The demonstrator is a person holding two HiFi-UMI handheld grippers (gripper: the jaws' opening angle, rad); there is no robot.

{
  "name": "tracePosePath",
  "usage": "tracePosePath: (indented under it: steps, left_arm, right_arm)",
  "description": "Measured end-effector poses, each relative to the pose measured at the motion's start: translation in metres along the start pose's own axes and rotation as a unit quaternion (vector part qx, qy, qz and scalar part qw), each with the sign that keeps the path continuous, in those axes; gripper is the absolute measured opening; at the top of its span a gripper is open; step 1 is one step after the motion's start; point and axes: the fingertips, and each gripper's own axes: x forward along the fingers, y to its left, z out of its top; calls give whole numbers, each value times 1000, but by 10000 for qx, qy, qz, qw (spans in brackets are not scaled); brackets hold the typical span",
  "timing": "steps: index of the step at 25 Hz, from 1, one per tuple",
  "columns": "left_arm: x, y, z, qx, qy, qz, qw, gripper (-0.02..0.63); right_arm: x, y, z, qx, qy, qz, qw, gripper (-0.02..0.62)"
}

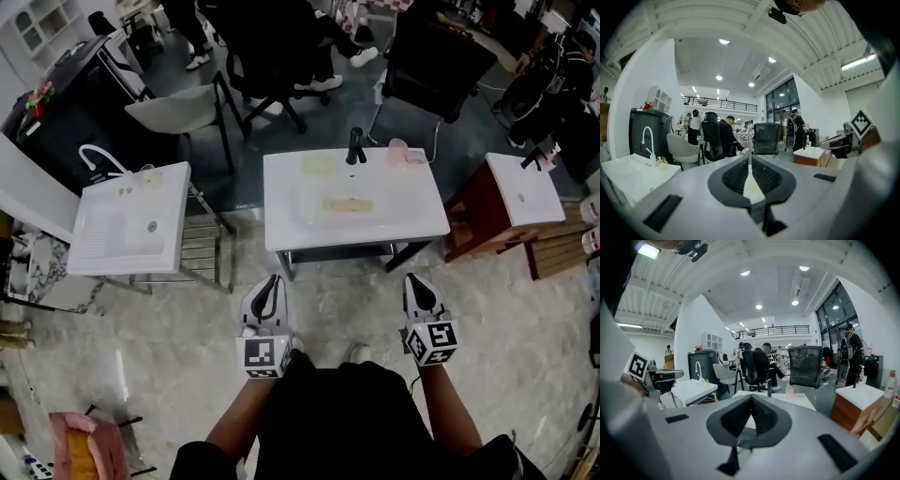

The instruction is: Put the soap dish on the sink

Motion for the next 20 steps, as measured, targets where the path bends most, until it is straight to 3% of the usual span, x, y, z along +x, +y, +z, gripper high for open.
tracePosePath:
  steps: [8,13,20]
  left_arm:
    - [5,-75,-5,-222,-18,339,9992,25]
    - [-5,-88,-17,-402,-29,892,9952,25]
    - [-19,-115,-27,-386,232,1000,9940,25]
  right_arm:
    - [-31,-68,0,-85,-329,271,9991,-3]
    - [-55,-106,-16,-54,-325,327,9989,-3]
    - [-75,-136,-25,109,-254,357,9990,-3]
